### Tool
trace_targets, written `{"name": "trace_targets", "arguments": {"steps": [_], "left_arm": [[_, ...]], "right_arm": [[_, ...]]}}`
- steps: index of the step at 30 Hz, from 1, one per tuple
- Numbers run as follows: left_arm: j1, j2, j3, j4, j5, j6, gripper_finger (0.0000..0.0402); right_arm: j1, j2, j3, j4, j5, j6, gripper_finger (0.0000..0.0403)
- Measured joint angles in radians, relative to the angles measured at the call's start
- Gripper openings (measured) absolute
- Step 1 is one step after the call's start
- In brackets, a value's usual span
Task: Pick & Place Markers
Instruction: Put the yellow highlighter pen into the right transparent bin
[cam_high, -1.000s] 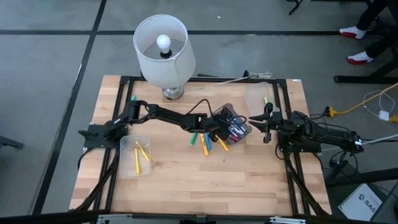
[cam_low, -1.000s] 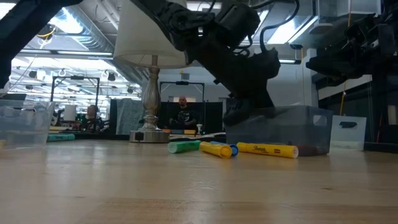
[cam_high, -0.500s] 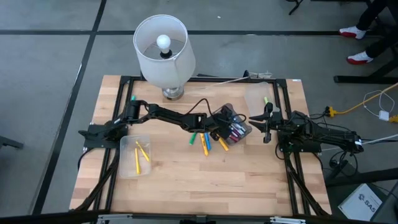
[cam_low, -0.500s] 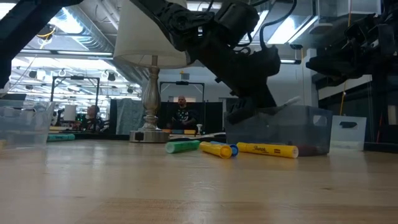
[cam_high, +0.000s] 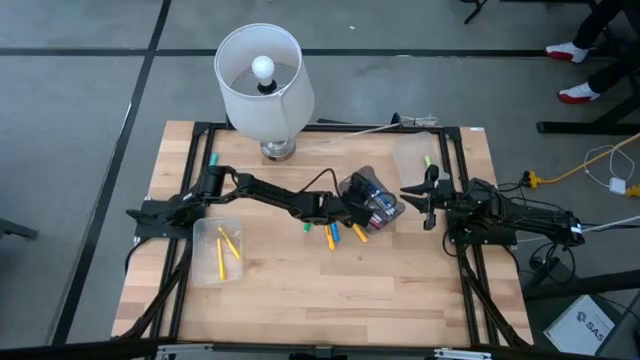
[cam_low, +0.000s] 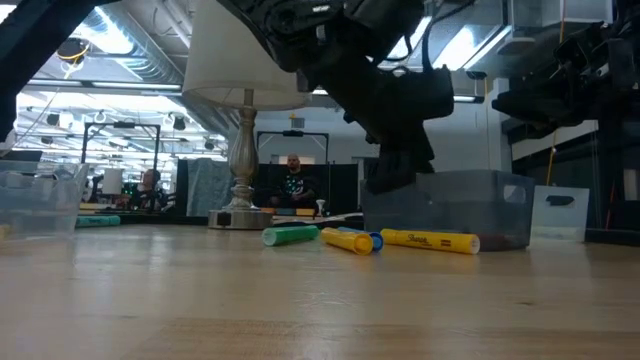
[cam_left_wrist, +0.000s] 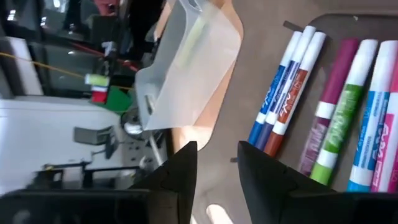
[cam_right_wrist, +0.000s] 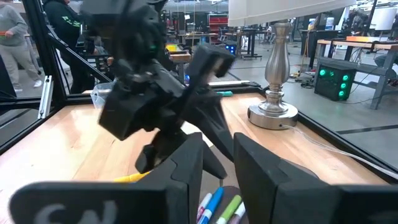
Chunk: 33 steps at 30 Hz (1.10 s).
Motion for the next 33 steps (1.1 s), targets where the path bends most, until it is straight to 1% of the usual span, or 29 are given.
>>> {"name": "trace_targets", "arguments": {"steps": [4, 7, 10, 13, 15, 17, 19, 21, 24, 27, 33], "left_arm": [[-0.034, 0.0, 0.0, 0.029, -0.079, 0.054, 0.0105], [-0.051, 0.0, 0.0, 0.075, -0.109, 0.112, 0.0102], [-0.061, 0.0, 0.0, 0.158, -0.132, 0.154, 0.0101], [-0.064, 0.0, 0.0, 0.222, -0.136, 0.182, 0.0103], [-0.065, -0.009, -0.001, 0.222, -0.124, 0.189, 0.0104], [-0.066, -0.019, 0.0, 0.223, -0.098, 0.157, 0.0104], [-0.066, -0.051, -0.008, 0.17, -0.057, 0.098, 0.0101], [-0.065, -0.092, -0.02, 0.103, 0.031, 0.021, 0.0099], [-0.059, -0.168, -0.048, -0.02, 0.126, -0.108, 0.0096], [-0.057, -0.233, -0.069, -0.147, 0.126, -0.201, 0.0092], [-0.066, -0.328, -0.139, -0.327, 0.093, -0.317, 0.0088]], "right_arm": [[0.0, 0.0, 0.0, 0.0, 0.0, 0.0, 0.0091], [0.0, 0.0, 0.0, 0.0, 0.0, 0.0, 0.0091], [0.0, 0.0, 0.0, 0.0, 0.0, 0.0, 0.009], [0.0, 0.0, 0.0, 0.0, 0.0, 0.0, 0.009], [0.0, 0.0, 0.0, 0.0, 0.0, 0.0, 0.009], [0.0, 0.0, 0.0, 0.0, 0.0, 0.0, 0.009], [0.0, 0.0, 0.0, 0.0, 0.0, 0.0, 0.009], [0.0, 0.0, 0.0, 0.0, -0.001, 0.0, 0.009], [0.0, 0.0, 0.0, 0.0, 0.0, 0.0, 0.0091], [0.0, 0.0, 0.0, 0.0, 0.0, 0.0, 0.009], [0.0, 0.0, 0.0, 0.0, 0.0, 0.0, 0.0091]]}}
